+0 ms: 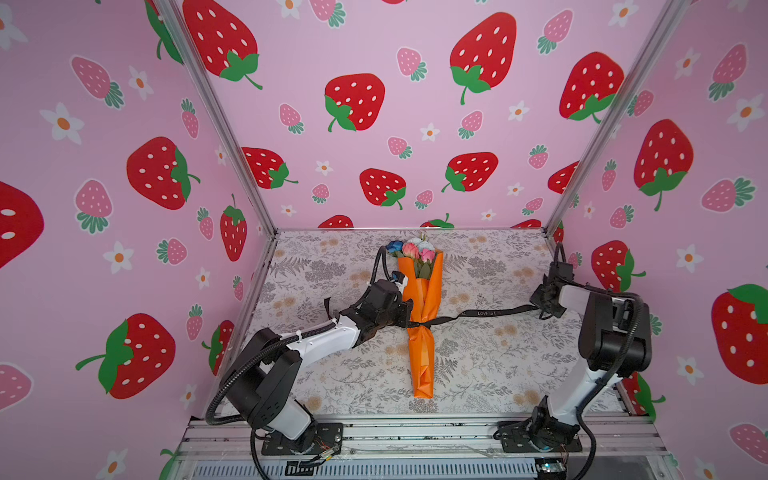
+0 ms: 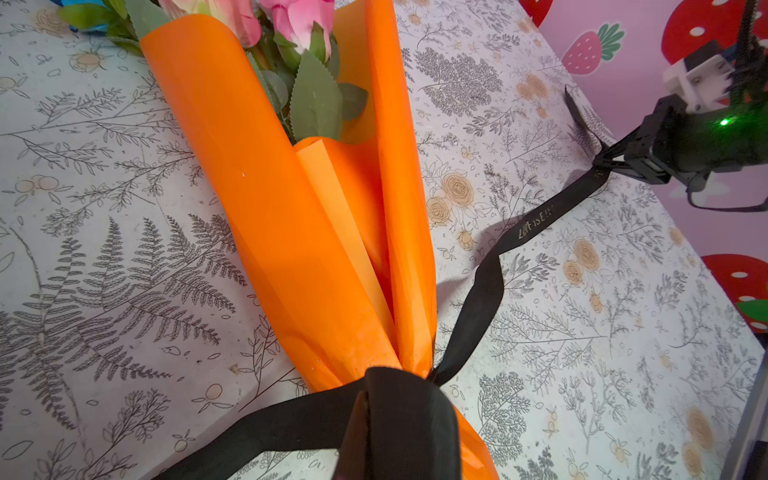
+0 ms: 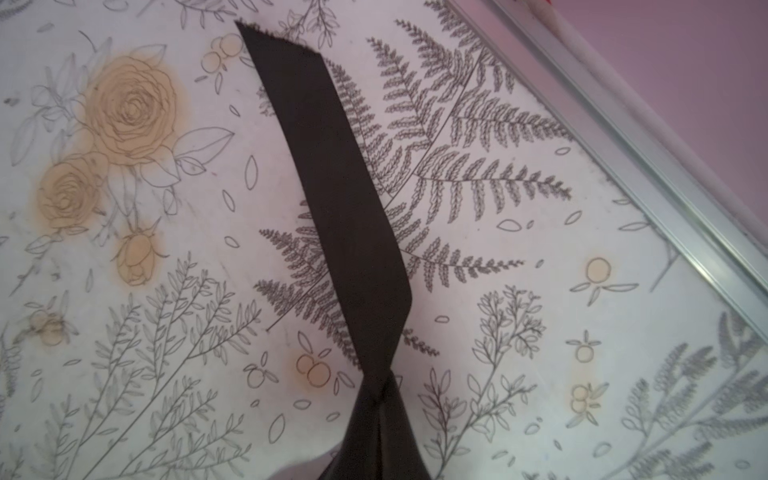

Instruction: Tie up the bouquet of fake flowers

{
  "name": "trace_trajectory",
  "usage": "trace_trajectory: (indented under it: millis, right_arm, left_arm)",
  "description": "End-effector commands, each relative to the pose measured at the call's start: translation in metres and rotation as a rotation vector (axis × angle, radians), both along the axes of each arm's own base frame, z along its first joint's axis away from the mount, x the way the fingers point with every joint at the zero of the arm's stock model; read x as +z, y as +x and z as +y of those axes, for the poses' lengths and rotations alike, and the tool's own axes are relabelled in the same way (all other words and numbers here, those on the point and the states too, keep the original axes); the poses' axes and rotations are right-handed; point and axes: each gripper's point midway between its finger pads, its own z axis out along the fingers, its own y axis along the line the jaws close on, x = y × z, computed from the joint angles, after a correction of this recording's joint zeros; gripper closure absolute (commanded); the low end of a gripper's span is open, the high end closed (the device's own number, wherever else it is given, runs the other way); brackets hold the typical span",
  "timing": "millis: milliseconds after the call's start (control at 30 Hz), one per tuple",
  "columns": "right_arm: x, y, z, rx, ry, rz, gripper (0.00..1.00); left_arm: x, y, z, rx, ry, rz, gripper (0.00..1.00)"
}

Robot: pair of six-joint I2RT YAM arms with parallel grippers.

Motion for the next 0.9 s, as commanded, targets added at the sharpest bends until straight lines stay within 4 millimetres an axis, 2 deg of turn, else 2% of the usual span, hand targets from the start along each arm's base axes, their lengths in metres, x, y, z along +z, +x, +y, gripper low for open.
trace_trajectory:
  millis: [0, 33, 133, 233, 333, 400, 500, 600, 700, 867]
  right_arm:
    - [-0.02, -0.036, 0.023, 0.062, 0.037, 0.177, 1.0]
    - [-0.01, -0.033, 0.029, 0.083, 0.033, 0.163, 1.0]
    - [0.041, -0.013, 0.056, 0.16, 0.02, 0.058, 1.0]
    - [0.107, 0.006, 0.097, 0.263, 0.011, -0.075, 1.0]
    - [0.176, 0.017, 0.15, 0.385, 0.018, -0.207, 1.0]
    - [0.222, 0.022, 0.192, 0.477, 0.034, -0.297, 1.0]
    - [0.276, 0.022, 0.249, 0.599, 0.055, -0.4, 1.0]
    - [0.316, 0.019, 0.304, 0.713, 0.083, -0.478, 1.0]
    - [0.343, 0.015, 0.354, 0.806, 0.109, -0.535, 1.0]
    - [0.37, 0.0, 0.44, 0.969, 0.159, -0.593, 1.0]
  left_arm:
    - [0.01, 0.006, -0.009, -0.005, -0.027, -0.004, 1.0]
    - [0.011, 0.006, -0.009, -0.006, -0.032, -0.004, 1.0]
    - [0.011, 0.005, -0.01, -0.011, -0.038, -0.002, 1.0]
    - [0.013, 0.003, -0.011, -0.02, -0.045, -0.009, 1.0]
    - [0.015, 0.003, -0.011, -0.03, -0.055, -0.037, 1.0]
    - [0.016, 0.001, -0.011, -0.043, -0.057, -0.061, 1.0]
    - [0.017, -0.001, -0.01, -0.062, -0.058, -0.098, 1.0]
    - [0.021, -0.008, -0.011, -0.105, -0.076, -0.135, 1.0]
    - [0.024, -0.013, -0.009, -0.132, -0.082, -0.188, 1.0]
    - [0.028, -0.023, -0.007, -0.184, -0.067, -0.263, 1.0]
